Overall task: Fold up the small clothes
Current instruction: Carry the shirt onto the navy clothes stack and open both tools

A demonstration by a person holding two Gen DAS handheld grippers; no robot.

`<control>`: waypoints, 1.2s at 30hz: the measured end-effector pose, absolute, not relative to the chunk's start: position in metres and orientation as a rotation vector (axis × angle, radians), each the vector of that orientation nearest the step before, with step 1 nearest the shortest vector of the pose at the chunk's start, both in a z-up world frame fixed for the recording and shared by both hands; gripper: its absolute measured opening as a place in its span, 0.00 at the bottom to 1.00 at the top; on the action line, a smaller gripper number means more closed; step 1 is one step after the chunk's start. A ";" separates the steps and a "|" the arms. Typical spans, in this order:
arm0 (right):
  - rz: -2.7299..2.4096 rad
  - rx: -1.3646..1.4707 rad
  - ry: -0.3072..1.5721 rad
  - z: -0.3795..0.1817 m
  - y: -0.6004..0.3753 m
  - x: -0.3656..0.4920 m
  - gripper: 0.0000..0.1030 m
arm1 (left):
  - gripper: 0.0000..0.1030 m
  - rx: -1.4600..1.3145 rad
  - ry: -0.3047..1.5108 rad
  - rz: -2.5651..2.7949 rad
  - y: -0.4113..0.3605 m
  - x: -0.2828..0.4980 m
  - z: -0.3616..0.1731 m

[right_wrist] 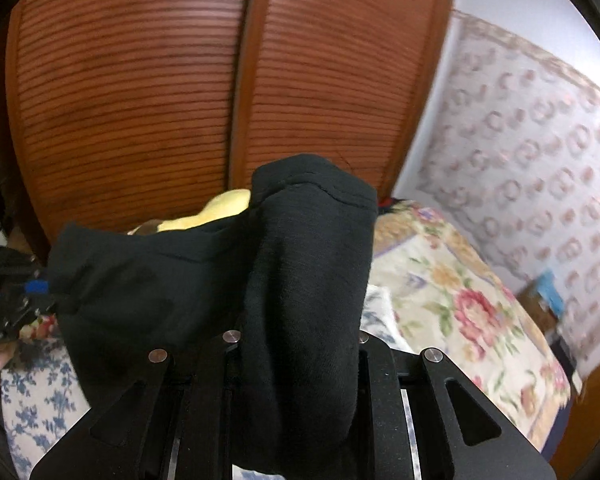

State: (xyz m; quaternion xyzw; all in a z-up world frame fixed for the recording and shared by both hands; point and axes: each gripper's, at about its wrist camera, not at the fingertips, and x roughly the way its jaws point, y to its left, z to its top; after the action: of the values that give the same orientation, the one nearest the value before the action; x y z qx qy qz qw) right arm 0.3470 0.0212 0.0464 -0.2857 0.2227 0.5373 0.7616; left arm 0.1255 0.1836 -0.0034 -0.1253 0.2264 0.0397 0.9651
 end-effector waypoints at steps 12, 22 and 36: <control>0.965 -0.443 0.445 0.035 0.028 0.374 0.52 | 0.34 -0.212 0.491 0.136 0.197 0.117 -0.003; 0.984 -0.417 0.616 -0.023 0.034 0.388 0.52 | 0.54 -0.152 0.452 0.125 0.187 0.100 0.018; 0.846 -0.315 0.545 -0.001 -0.058 0.330 0.52 | 0.55 -0.072 0.459 0.120 0.144 0.091 0.030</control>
State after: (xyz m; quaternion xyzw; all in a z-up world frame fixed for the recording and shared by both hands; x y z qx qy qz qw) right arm 0.3300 -0.0577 -0.0009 -0.1503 0.2599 0.4037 0.8643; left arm 0.0906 0.1435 0.0305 -0.0356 0.2271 0.0596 0.9714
